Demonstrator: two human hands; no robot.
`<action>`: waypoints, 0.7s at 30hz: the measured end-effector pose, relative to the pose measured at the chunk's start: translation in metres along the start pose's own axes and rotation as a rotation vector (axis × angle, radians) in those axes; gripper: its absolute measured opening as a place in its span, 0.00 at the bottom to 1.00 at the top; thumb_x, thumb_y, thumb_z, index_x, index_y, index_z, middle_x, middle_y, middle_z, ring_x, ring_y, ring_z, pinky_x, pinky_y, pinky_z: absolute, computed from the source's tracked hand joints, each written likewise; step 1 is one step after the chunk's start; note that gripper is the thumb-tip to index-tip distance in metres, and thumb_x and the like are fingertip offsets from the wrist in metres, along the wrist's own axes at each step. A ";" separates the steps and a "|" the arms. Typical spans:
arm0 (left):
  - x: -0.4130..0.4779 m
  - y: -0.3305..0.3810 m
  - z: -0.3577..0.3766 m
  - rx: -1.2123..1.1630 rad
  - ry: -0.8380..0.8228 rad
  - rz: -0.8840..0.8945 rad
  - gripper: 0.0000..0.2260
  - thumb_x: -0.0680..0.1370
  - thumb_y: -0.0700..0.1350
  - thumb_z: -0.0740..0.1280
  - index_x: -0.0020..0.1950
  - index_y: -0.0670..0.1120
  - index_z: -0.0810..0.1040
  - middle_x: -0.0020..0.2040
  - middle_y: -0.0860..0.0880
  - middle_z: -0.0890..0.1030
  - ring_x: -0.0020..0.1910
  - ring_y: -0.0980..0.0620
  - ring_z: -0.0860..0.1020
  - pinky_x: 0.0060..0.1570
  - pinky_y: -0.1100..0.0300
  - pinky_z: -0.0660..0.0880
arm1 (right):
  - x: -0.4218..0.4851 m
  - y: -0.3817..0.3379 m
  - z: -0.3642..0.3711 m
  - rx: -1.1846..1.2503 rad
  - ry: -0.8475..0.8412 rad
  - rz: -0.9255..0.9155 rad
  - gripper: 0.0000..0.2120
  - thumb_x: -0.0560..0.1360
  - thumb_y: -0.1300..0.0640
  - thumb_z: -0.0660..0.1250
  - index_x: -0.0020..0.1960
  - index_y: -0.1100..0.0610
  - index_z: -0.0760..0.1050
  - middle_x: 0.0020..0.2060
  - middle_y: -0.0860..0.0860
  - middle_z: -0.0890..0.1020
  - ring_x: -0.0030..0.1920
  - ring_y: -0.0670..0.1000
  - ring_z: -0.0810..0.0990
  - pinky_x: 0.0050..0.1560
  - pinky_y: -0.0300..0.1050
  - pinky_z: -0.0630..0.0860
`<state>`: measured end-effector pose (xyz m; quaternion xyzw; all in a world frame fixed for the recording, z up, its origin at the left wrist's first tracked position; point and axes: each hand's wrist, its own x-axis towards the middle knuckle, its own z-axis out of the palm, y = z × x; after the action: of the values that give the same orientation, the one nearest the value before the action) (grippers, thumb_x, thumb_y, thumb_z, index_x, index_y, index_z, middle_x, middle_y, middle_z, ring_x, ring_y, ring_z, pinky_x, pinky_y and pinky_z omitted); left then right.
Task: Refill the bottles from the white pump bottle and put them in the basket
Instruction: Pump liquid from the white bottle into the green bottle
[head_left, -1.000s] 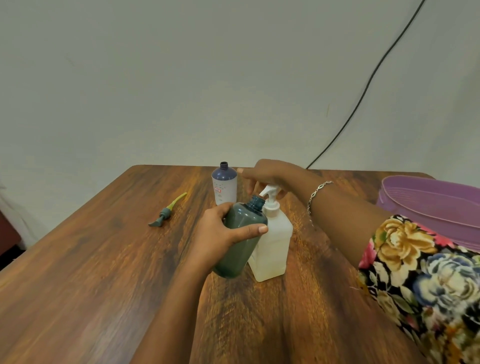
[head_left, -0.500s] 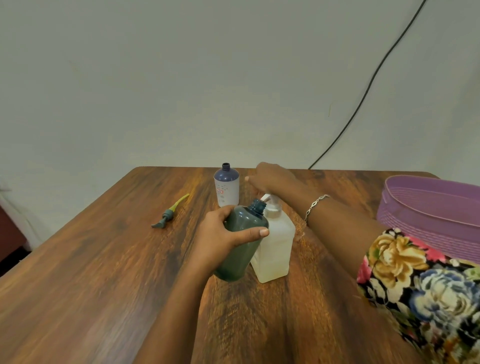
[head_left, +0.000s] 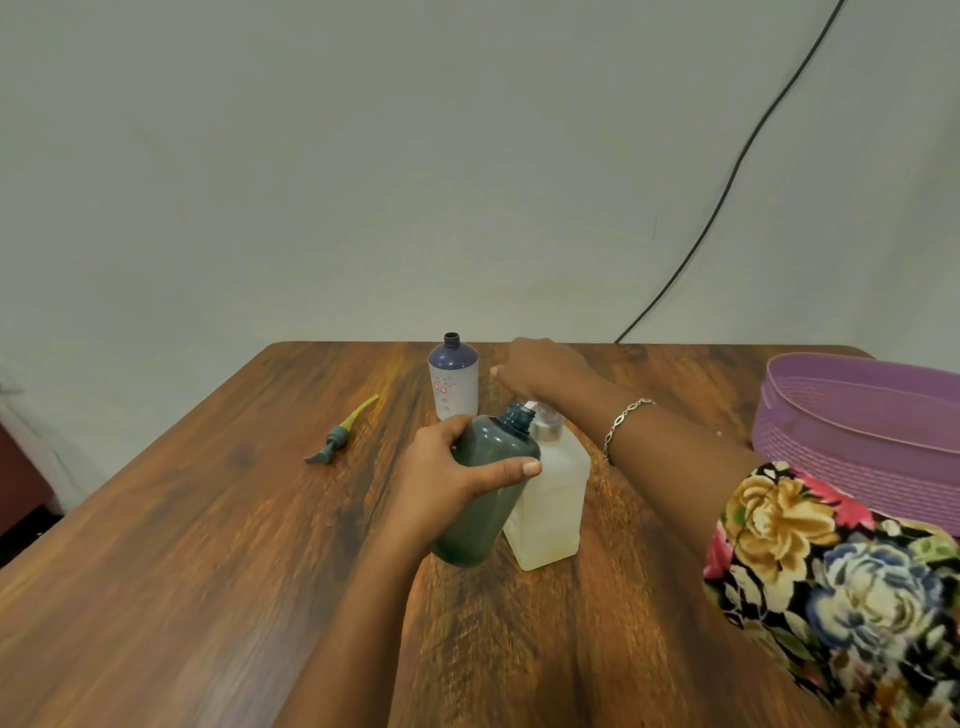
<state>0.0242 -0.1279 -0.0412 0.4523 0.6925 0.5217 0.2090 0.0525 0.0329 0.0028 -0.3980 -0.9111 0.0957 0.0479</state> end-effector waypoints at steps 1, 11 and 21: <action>0.001 0.001 0.000 0.005 -0.008 0.002 0.30 0.56 0.62 0.73 0.53 0.52 0.73 0.49 0.54 0.78 0.50 0.51 0.77 0.45 0.63 0.75 | 0.001 0.000 -0.003 0.020 -0.010 -0.005 0.12 0.79 0.53 0.58 0.56 0.59 0.73 0.50 0.55 0.79 0.48 0.55 0.77 0.44 0.45 0.72; 0.000 0.000 0.001 0.025 0.001 0.009 0.27 0.50 0.68 0.68 0.44 0.57 0.73 0.46 0.53 0.79 0.46 0.53 0.78 0.46 0.55 0.77 | 0.011 0.000 -0.001 0.098 -0.089 0.059 0.16 0.78 0.54 0.59 0.32 0.57 0.66 0.31 0.51 0.72 0.31 0.50 0.70 0.30 0.42 0.65; 0.006 -0.004 0.000 0.003 -0.002 0.004 0.30 0.52 0.67 0.70 0.48 0.55 0.75 0.49 0.52 0.80 0.48 0.52 0.78 0.47 0.56 0.77 | 0.012 -0.003 -0.007 0.184 -0.099 0.011 0.10 0.77 0.55 0.61 0.49 0.61 0.77 0.43 0.55 0.79 0.41 0.53 0.76 0.37 0.42 0.69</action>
<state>0.0194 -0.1228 -0.0437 0.4546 0.6922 0.5204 0.2081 0.0434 0.0407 0.0099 -0.3919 -0.8975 0.1986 0.0387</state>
